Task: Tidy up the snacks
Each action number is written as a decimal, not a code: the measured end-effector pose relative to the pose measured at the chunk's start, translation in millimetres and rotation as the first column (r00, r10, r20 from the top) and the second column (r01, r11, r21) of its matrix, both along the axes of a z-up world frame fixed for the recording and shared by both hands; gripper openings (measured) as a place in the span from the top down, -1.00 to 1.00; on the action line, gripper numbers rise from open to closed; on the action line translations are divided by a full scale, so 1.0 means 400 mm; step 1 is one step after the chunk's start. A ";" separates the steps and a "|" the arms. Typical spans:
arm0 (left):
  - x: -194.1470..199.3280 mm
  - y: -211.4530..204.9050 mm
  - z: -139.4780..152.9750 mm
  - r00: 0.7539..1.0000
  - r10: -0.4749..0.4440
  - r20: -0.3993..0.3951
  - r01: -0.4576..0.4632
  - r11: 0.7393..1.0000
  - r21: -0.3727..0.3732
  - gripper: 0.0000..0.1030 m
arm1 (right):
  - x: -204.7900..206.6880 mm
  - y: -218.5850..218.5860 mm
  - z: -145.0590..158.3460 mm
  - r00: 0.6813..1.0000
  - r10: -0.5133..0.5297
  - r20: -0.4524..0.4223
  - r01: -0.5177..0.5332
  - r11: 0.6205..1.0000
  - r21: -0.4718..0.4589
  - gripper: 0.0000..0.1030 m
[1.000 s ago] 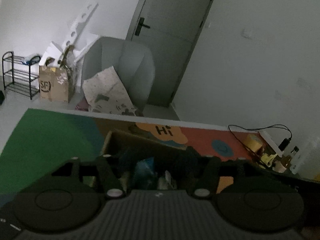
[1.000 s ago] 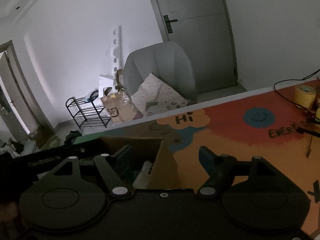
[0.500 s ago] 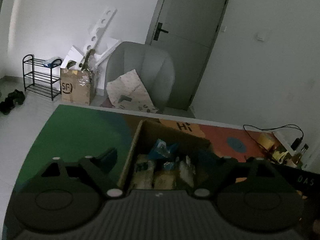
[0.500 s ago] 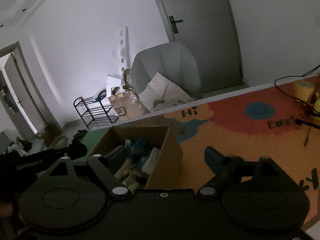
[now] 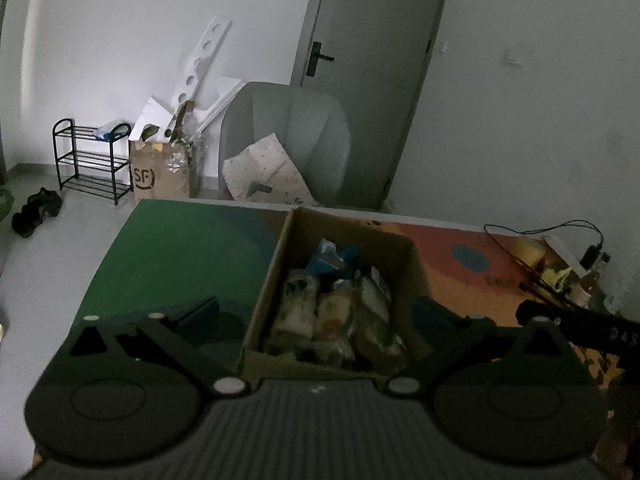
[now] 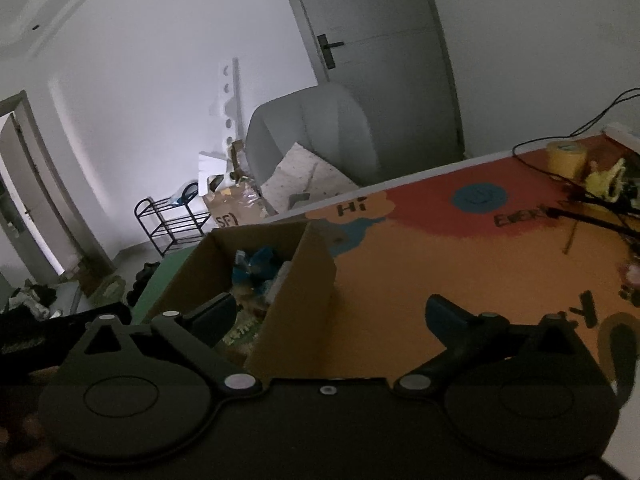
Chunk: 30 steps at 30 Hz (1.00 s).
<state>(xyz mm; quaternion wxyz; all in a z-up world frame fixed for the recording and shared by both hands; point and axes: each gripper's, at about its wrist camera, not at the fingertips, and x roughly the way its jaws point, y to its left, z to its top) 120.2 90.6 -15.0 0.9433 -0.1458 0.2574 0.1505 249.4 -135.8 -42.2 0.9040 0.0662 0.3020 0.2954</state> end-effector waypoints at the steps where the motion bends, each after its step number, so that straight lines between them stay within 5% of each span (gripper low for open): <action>1: -0.010 -0.005 0.001 1.000 -0.003 0.002 0.003 1.000 0.005 -0.99 | -0.006 -0.005 0.001 1.000 0.000 0.003 0.000 1.000 0.000 -1.00; 30: -0.284 -0.109 0.066 0.996 -0.092 -0.017 0.093 0.994 0.063 -1.00 | -0.259 -0.149 0.069 0.999 0.008 0.041 -0.007 0.999 -0.042 -1.00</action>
